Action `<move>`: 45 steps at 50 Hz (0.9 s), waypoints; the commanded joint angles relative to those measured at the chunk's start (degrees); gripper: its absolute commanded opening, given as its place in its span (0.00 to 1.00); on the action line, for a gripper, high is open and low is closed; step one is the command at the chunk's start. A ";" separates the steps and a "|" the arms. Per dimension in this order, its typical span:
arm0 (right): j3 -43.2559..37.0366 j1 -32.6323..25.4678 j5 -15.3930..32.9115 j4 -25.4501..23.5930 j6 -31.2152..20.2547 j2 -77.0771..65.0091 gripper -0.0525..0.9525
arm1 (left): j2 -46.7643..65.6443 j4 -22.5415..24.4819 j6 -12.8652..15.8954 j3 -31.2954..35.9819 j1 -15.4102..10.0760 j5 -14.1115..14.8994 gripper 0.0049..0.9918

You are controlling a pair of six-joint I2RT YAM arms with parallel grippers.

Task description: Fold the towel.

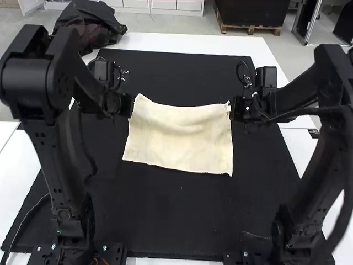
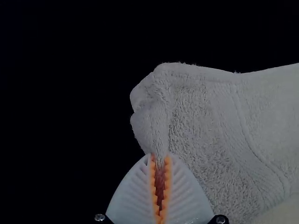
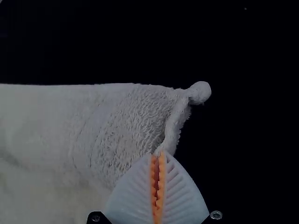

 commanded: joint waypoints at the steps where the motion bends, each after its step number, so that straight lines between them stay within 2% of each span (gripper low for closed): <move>1: -1.13 -0.77 -1.75 -1.02 0.53 -3.39 0.03 | -3.16 -1.66 0.59 -1.06 0.35 0.96 0.02; 25: -4.73 -0.77 -3.33 -10.86 -0.70 -12.27 0.03 | -14.49 -5.62 0.59 -9.32 1.14 1.14 0.02; 45: -9.74 -4.20 -4.82 -19.12 -2.28 -21.41 0.03 | -23.37 -8.96 0.59 -14.77 2.02 1.05 0.02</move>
